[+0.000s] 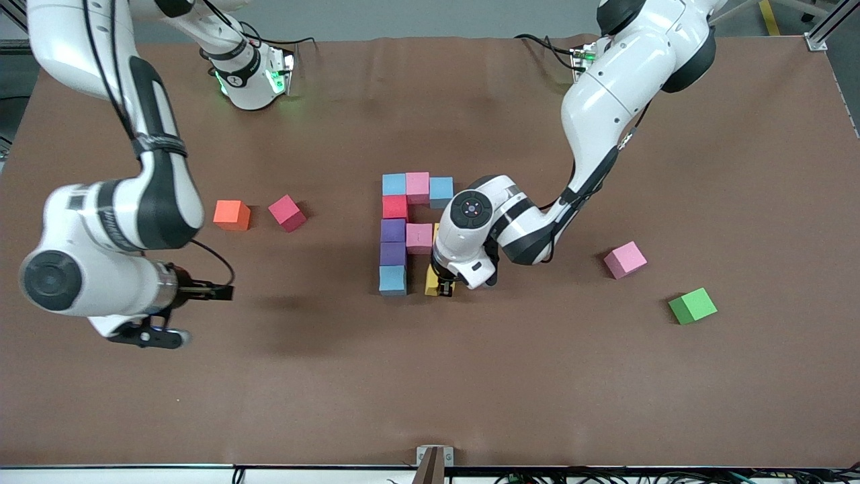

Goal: Arrange 11 blocks into digit 3
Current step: 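Carry the yellow cube to the center group with the left gripper, then lower the yellow cube into the group while the right gripper withdraws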

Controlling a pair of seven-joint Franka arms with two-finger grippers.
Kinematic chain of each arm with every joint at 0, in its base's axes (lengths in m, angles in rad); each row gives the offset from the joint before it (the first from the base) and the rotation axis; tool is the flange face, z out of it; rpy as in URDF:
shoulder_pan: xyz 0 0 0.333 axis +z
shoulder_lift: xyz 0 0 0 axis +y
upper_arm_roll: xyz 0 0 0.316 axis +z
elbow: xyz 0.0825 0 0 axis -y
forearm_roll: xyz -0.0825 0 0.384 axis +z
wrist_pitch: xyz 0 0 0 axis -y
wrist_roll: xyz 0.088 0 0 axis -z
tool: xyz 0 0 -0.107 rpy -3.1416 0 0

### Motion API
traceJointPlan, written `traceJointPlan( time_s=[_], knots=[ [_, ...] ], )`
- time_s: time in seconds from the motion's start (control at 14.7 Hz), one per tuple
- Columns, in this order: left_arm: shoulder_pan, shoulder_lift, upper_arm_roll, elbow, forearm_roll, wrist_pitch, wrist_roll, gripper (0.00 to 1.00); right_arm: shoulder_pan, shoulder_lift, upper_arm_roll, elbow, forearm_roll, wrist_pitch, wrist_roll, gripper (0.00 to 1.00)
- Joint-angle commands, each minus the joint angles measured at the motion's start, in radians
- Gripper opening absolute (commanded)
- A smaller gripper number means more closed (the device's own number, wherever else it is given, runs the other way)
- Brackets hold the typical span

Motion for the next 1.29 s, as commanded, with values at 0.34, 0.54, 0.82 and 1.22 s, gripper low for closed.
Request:
traceJointPlan(
  time_s=[0.34, 0.54, 0.82, 1.22],
  knots=[
    [-0.049, 0.068, 0.011, 0.071, -0.049, 0.066, -0.066, 0.37, -0.078, -0.328, 0.017, -0.339, -0.086, 0.072, -0.152, 1.00],
    [-0.056, 0.080, 0.013, 0.085, -0.049, 0.068, -0.083, 0.37, -0.137, -0.369, 0.017, -0.329, -0.088, 0.040, -0.207, 1.00],
    [-0.058, 0.085, 0.013, 0.085, -0.048, 0.074, -0.086, 0.39, -0.155, -0.373, 0.017, -0.240, -0.097, -0.030, -0.223, 1.00],
    [-0.056, 0.070, 0.027, 0.084, -0.048, 0.075, -0.081, 1.00, -0.182, -0.370, 0.019, -0.206, -0.091, -0.069, -0.233, 1.00]
  ],
)
